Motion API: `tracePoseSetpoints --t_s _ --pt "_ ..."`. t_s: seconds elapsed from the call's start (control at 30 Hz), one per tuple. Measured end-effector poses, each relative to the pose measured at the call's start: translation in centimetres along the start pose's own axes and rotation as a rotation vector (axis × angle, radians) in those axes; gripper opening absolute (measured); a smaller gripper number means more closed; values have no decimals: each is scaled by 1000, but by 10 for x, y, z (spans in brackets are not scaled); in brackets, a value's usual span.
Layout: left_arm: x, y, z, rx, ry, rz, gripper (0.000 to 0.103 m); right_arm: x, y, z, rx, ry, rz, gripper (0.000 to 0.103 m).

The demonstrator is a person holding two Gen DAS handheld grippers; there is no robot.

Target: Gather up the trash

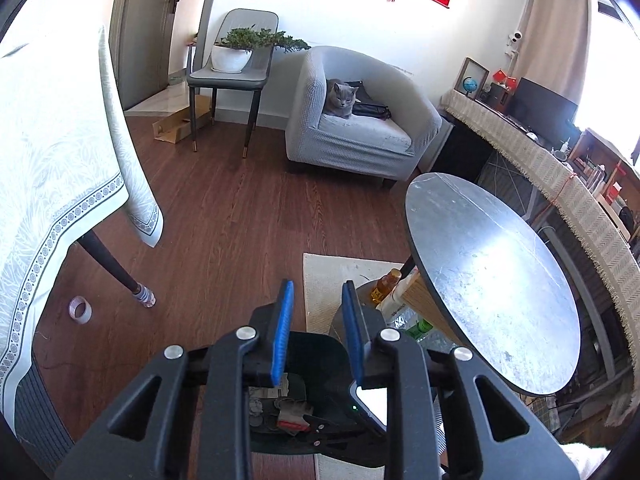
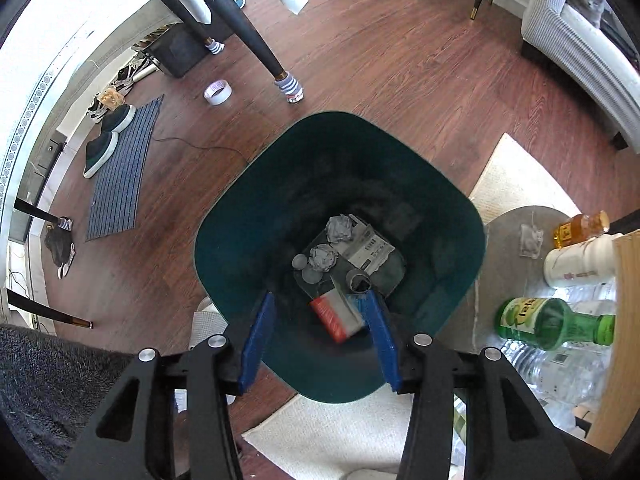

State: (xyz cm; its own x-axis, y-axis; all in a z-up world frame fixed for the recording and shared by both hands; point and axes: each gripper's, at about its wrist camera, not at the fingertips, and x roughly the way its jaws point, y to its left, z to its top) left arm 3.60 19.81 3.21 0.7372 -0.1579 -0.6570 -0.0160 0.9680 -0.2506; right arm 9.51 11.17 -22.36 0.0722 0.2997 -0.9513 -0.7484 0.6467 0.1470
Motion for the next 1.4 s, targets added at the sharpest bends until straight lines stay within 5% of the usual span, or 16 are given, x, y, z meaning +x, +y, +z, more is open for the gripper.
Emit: tracePoseSetpoints --t_s 0.23,0.7,1.07,1.4 --pt "-3 -9 6 0 -34 -5 26 -29 6 -3 -45 -58 -4 48" --pt "-14 -44 18 39 -86 -18 27 -135 5 -10 -90 -346 -48 48" --pt "-33 -60 2 75 -70 26 60 -222 -22 -59 23 -570 -169 48" --pt "-31 -77 -50 152 -118 125 92 -278 -106 -130 237 -682 -230 48"
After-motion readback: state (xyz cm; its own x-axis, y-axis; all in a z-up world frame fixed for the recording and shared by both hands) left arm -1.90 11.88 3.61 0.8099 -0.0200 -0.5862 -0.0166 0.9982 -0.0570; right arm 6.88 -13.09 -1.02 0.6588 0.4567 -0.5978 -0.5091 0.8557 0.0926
